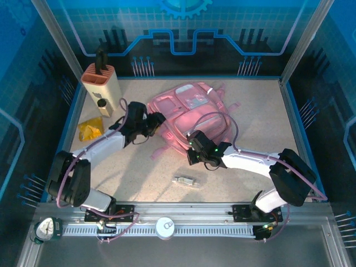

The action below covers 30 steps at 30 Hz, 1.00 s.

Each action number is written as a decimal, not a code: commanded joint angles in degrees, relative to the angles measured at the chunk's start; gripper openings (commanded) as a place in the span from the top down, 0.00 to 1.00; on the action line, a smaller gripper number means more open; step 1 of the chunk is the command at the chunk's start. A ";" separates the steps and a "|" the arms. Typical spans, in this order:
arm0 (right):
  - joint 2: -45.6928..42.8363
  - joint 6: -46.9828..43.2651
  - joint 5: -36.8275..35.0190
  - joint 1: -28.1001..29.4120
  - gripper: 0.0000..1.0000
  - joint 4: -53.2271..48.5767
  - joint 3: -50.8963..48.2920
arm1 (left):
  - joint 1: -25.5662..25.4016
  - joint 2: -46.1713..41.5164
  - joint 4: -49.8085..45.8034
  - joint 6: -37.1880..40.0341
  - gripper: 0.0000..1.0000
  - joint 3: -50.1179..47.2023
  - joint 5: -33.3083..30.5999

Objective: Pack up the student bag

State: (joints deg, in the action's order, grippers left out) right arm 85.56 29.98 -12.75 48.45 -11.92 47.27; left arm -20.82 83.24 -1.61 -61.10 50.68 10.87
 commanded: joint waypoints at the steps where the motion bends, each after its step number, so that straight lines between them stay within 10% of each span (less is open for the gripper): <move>1: 0.67 1.07 0.55 0.59 1.00 0.18 -0.87 | -5.72 -0.44 5.52 -7.98 0.49 -3.91 -2.67; 15: 2.07 1.92 -1.16 0.55 1.00 2.48 -2.18 | -13.63 14.77 17.56 -18.30 0.73 -3.43 -6.50; 21: 0.69 1.97 -5.07 -0.34 1.00 -2.40 -1.89 | -9.92 13.59 14.65 -14.77 1.00 -3.32 -5.82; 30: -8.15 -0.64 -5.44 -7.93 1.00 -10.28 -7.03 | -0.46 8.41 6.00 -2.42 1.00 -1.99 -0.86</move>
State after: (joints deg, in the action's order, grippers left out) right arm 79.90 30.65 -15.90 44.01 -13.04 43.07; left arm -25.93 93.56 7.99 -69.30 47.16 12.80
